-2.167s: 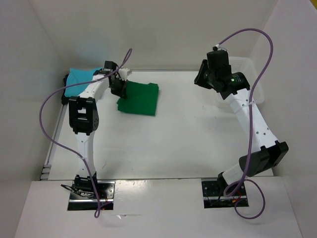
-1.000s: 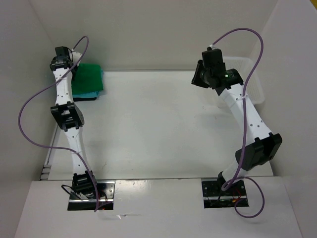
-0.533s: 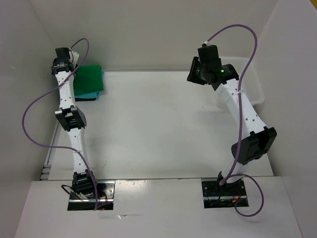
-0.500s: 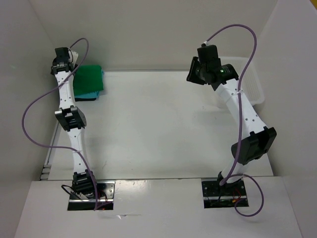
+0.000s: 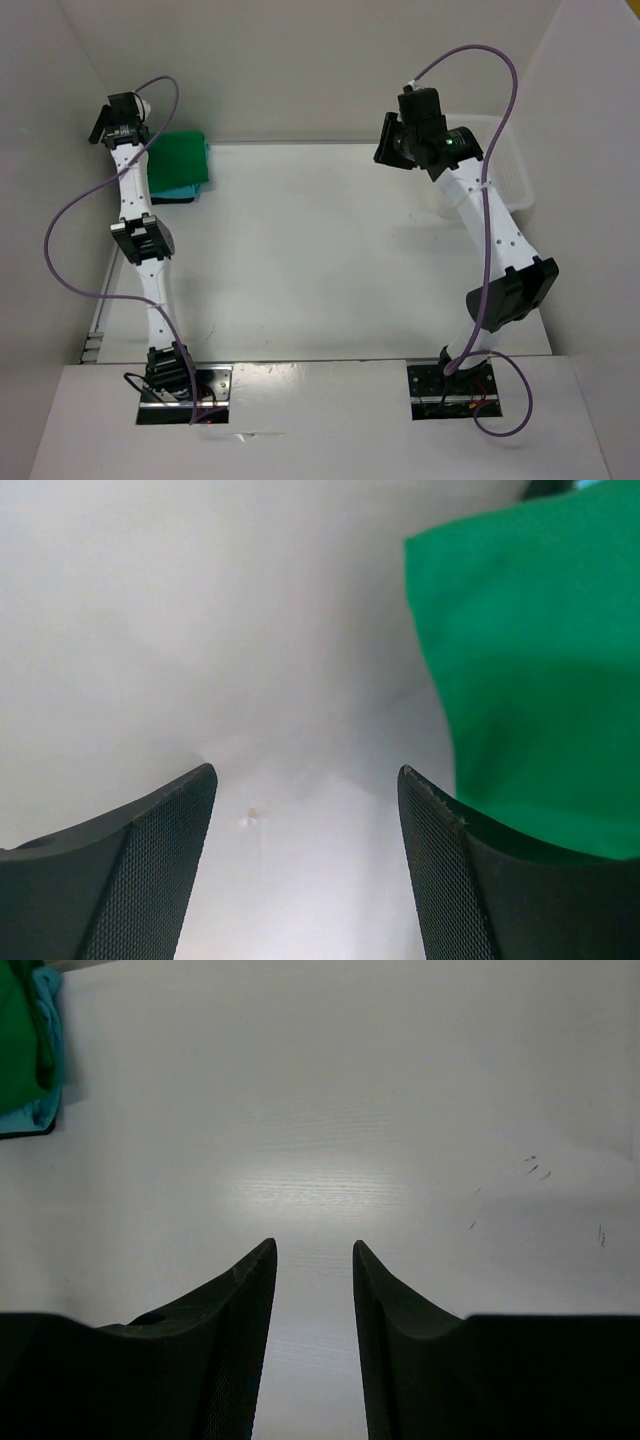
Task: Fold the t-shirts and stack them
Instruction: Put the neatly folded tshirt into the corner of the board with the left arm
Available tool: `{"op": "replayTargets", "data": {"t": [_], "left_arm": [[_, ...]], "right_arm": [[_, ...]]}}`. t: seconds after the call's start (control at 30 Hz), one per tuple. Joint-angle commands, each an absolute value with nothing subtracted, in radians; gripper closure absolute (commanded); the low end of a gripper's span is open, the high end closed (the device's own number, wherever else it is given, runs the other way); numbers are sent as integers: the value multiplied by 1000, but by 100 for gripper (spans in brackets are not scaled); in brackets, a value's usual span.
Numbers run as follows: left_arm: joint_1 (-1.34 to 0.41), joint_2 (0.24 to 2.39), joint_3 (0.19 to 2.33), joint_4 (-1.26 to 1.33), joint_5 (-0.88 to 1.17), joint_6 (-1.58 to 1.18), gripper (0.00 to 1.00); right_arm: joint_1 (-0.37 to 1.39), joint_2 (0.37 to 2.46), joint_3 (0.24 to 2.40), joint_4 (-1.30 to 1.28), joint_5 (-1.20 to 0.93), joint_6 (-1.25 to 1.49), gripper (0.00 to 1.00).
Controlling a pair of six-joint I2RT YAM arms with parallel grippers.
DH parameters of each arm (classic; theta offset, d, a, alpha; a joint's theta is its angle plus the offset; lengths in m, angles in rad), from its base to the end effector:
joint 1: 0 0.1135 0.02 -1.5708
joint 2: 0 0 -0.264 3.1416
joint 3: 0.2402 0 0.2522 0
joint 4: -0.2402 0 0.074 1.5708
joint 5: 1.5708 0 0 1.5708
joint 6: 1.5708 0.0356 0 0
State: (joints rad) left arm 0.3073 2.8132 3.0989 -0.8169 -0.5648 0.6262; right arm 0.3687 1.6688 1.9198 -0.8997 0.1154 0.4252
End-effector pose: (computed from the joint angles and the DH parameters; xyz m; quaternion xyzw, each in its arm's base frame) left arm 0.5449 0.1929 0.2725 -0.0043 0.8449 0.4306 0.3172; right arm 0.3330 0.1242 0.4291 0.0509 0.8930 0.1241 0.4296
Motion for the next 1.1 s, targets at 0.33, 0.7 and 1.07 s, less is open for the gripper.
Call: {"op": "replayTargets", "data": {"t": [0.33,0.7,1.07], "left_arm": [[239,2674,3135,-752,-603,618,17],[-14,2289,3067,-1301,-106,399,0],[-348,1876,2266,-1292,219,456,0]], "right_arm": [[394,1664,2071,-965,121,403,56],[403,1553,1941,-996,218,370,0],[403,1404,1723,-965,236,360,0]]}}
